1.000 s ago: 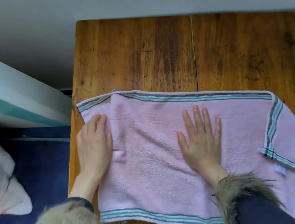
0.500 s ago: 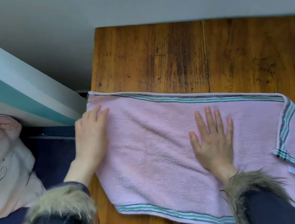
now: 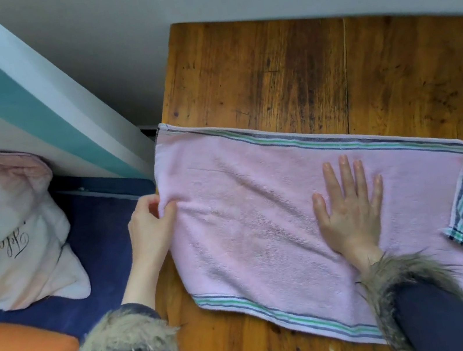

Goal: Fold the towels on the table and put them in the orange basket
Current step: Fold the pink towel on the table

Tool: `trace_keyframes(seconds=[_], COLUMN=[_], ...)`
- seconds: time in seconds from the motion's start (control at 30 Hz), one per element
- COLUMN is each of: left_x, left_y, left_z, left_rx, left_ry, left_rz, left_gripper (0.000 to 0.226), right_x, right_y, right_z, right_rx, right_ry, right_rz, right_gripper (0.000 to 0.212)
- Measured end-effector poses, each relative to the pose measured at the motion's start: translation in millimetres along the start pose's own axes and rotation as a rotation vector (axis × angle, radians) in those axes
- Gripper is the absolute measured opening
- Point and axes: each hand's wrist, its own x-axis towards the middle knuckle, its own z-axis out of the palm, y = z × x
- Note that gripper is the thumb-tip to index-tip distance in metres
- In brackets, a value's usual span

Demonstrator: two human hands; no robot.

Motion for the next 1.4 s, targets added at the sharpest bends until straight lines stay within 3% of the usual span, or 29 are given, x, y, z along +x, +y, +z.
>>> trace_keyframes(seconds=[0.13,0.27,0.4,0.6,0.8,0.9,1.0,1.17,1.3,1.4], left_x=[-3.3,0.7,4.5,-10.3,-37.3,-44.5,-49.4,-66.2,-90.6,-114.5], left_y=[0.9,-15.2,-28.5,-40.9,-57.0,-66.5,-67.9,-40.7,-9.4,15.1], left_z=[-8.5,-26.9,-40.3,-35.2,-33.6,-38.2,-38.6,-3.8,65.0,117.0], left_rx=[-0.120,0.100,0.262,0.187,0.023,0.118,0.298,0.407,0.473,0.585], left_ry=[-0.031,-0.040,-0.033,-0.078,-0.021,-0.018,0.093,0.195,-0.022,-0.177], left_rz=[0.097,0.170,0.145,0.019,-0.100,-0.044,-0.001,0.321,0.581,0.739], left_gripper=[0.012,0.020,0.038,0.052,0.036,0.030,0.033,0.037,0.041,0.049], right_x=[0.0,0.2,-0.2,0.2,0.2,-0.4,-0.2,-0.3,-5.3,-21.1], right_y=[-0.4,-2.1,-2.6,-3.6,-3.9,-4.5,-4.9,-3.6,2.5,27.3], right_z=[0.1,-2.0,-2.7,-3.4,-3.3,-5.0,-5.4,-7.0,-17.7,-30.4], right_rx=[-0.004,0.005,0.003,0.005,0.004,-0.022,-0.019,0.006,0.120,0.145], right_ry=[-0.001,-0.001,0.000,-0.004,-0.011,-0.030,-0.034,-0.049,-0.083,-0.004], right_rz=[0.002,0.009,0.009,0.016,0.019,0.023,0.025,0.003,-0.059,-0.094], right_gripper=[0.062,0.063,0.064,0.064,0.065,0.065,0.066,0.066,0.067,0.060])
